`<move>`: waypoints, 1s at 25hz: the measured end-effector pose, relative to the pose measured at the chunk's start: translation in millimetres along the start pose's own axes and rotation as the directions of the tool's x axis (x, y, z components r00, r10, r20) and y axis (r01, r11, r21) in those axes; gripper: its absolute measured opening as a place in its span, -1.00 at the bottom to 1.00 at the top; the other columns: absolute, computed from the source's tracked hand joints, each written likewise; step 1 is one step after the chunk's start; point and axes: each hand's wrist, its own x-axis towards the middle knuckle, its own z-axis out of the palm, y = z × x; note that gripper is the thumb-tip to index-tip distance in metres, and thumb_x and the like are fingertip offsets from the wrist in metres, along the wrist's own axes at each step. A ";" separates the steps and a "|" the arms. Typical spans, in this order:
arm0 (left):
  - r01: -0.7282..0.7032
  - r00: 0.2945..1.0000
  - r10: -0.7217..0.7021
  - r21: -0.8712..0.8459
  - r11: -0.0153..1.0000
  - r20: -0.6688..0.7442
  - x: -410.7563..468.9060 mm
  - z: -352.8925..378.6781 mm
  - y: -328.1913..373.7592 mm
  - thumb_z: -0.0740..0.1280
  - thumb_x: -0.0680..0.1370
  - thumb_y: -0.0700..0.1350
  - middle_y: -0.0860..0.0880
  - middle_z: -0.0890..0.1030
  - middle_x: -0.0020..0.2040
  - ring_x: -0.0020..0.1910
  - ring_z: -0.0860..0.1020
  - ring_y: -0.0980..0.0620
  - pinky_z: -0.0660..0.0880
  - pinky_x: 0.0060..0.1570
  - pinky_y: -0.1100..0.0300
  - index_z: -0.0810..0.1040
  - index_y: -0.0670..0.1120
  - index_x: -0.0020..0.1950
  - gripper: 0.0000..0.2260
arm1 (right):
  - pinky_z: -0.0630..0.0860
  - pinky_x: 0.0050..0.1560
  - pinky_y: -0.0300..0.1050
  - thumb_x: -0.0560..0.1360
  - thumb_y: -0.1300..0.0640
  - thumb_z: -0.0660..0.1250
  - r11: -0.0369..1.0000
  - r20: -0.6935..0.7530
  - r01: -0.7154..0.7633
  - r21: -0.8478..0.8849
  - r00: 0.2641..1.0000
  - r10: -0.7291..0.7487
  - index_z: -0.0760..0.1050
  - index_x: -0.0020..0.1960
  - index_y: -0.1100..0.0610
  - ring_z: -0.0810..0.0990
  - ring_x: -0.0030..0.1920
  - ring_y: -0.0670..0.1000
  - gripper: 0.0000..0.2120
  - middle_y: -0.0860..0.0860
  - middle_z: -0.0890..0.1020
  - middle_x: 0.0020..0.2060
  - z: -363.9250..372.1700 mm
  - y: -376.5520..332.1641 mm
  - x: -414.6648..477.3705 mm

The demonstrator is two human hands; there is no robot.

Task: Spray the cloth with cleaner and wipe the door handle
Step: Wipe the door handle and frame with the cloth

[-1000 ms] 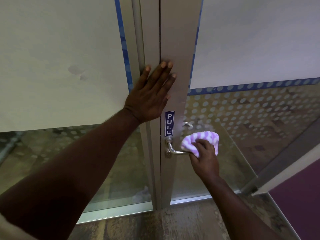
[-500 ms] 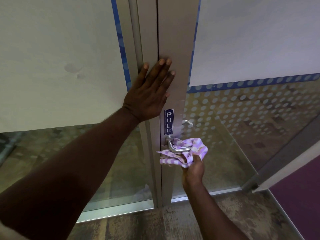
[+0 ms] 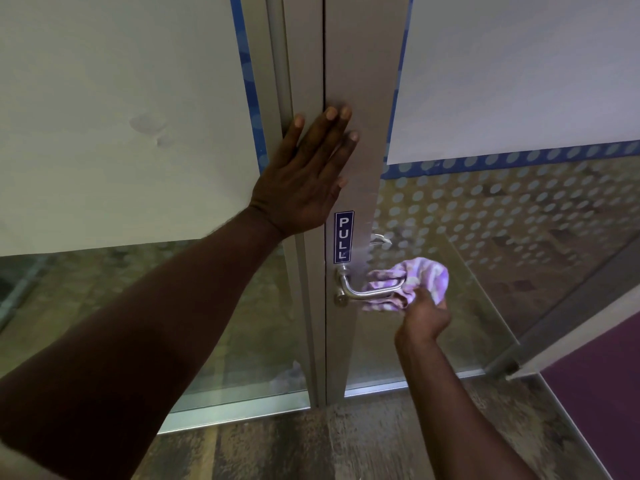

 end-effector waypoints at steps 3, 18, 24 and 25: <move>-0.004 1.000 0.004 0.002 1.000 0.006 -0.2 1.8 0.0 0.17 0.73 0.02 -0.29 0.28 0.63 0.64 0.20 -0.26 -0.12 0.65 -0.19 0.24 -0.21 0.66 -0.45 | 0.59 -0.24 -0.18 0.48 0.22 0.53 0.990 -0.006 0.138 0.029 0.990 -0.138 0.73 -0.15 0.02 0.64 -0.28 -0.10 -0.89 -0.10 0.70 -0.25 0.8 -37.2 18.1; -0.014 1.000 0.014 0.014 1.000 0.009 -0.4 0.0 0.6 0.15 0.73 0.04 -0.28 0.24 0.65 0.65 0.20 -0.26 -0.14 0.66 -0.18 0.22 -0.21 0.67 -0.44 | 0.62 -0.14 -0.05 0.35 0.27 0.33 0.931 0.667 -0.074 -0.356 0.678 0.309 0.54 0.28 0.32 0.67 -0.16 0.14 -0.51 0.27 0.66 0.02 -7.8 -103.0 3.3; -0.013 1.000 0.013 0.007 1.000 0.008 0.7 -1.9 0.0 0.16 0.73 0.04 -0.29 0.27 0.63 0.63 0.24 -0.27 -0.10 0.65 -0.19 0.25 -0.22 0.65 -0.45 | 0.50 0.23 0.14 0.45 0.24 0.47 0.080 0.728 0.801 -0.594 0.577 -0.371 0.55 0.34 0.13 0.55 0.26 0.23 -0.54 0.18 0.57 0.30 -4.2 -48.0 -6.3; -0.012 1.000 0.012 0.008 1.000 0.008 1.0 -2.7 0.2 0.16 0.73 0.04 -0.29 0.28 0.63 0.63 0.24 -0.27 -0.10 0.65 -0.19 0.26 -0.22 0.65 -0.45 | 0.44 0.30 0.18 0.44 0.21 0.48 -0.067 0.782 0.836 -0.545 0.477 -0.401 0.57 0.34 0.08 0.52 0.32 0.22 -0.53 0.16 0.56 0.34 -4.0 -41.9 -8.9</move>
